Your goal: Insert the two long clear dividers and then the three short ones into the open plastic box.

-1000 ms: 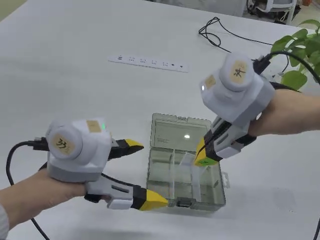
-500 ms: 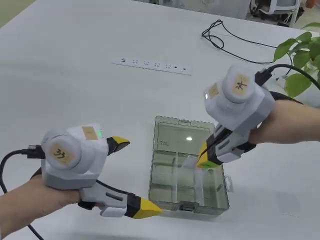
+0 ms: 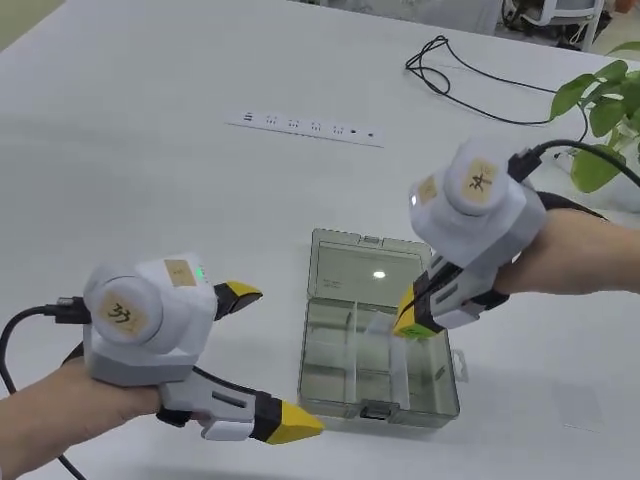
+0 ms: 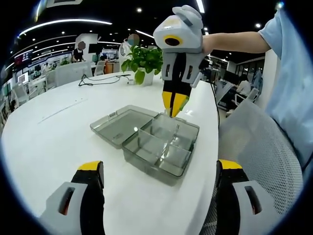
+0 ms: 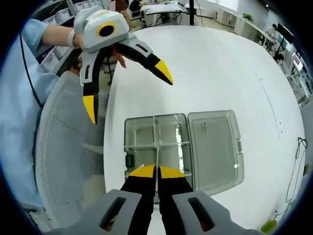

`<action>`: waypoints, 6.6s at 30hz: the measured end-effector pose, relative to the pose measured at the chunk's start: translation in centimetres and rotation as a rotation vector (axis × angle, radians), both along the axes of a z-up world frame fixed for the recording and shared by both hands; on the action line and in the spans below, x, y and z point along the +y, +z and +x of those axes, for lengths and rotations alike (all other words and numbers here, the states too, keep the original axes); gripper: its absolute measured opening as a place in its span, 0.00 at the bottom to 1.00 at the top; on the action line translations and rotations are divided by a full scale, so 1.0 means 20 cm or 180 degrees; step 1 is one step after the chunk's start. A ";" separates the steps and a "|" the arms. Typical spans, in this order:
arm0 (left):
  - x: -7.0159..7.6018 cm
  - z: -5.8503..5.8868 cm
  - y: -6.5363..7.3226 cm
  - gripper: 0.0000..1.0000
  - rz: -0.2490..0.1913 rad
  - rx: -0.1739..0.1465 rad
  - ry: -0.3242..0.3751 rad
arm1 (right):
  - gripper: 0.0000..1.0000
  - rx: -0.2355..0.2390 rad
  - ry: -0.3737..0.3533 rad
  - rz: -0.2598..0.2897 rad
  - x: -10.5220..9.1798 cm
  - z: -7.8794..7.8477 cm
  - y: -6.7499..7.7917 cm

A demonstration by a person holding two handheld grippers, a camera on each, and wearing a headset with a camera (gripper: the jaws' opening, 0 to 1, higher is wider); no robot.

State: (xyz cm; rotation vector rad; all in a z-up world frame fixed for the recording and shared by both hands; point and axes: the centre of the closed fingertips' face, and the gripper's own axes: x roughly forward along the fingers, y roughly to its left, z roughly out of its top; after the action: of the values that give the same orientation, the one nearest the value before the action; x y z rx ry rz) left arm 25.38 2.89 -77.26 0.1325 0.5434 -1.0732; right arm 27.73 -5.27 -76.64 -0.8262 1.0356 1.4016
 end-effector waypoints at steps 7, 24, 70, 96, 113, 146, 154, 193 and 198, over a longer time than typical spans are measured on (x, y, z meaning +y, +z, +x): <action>0.00 -0.01 0.00 0.95 -0.0008 0.0021 -0.0002 | 0.02 -0.0063 0.0088 0.0009 0.01 -0.01 0.00; -0.01 -0.01 0.01 0.93 -0.0031 0.0036 -0.0003 | 0.02 -0.0133 0.0225 -0.0039 0.02 -0.01 0.00; 0.01 -0.03 0.00 0.91 -0.0025 0.0036 0.0004 | 0.02 -0.0267 0.0292 -0.0336 0.04 -0.04 -0.26; 0.00 -0.02 0.02 0.90 -0.0039 0.0020 0.0007 | 0.18 -0.0444 0.0431 -0.0075 0.06 -0.02 -0.24; 0.00 -0.01 0.04 0.91 -0.0041 -0.0010 -0.0022 | 0.61 -0.0339 -0.0041 0.0618 0.04 -0.04 -0.13; 0.02 0.01 0.10 0.92 -0.0121 -0.0069 0.0110 | 1.00 -0.0635 -0.1217 0.1218 -0.49 -0.05 -0.05; 0.00 0.01 0.10 0.92 -0.0156 -0.0079 0.0171 | 1.00 -0.0662 -0.1393 0.1065 -0.66 -0.10 -0.07; 0.03 -0.04 0.08 0.87 -0.0063 -0.0117 0.0254 | 0.60 -0.0150 -0.0635 -0.0431 -1.19 -0.13 -0.38; 0.03 -0.05 0.07 0.86 -0.0073 -0.0110 0.0298 | 0.52 -0.0222 -0.0407 -0.0494 -1.18 -0.12 -0.40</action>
State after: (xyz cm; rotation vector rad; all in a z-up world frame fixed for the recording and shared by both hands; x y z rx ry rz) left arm 24.32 3.53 -75.92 0.1043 0.5014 -0.9841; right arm 25.27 -28.89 -84.56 -0.8992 1.1336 1.1881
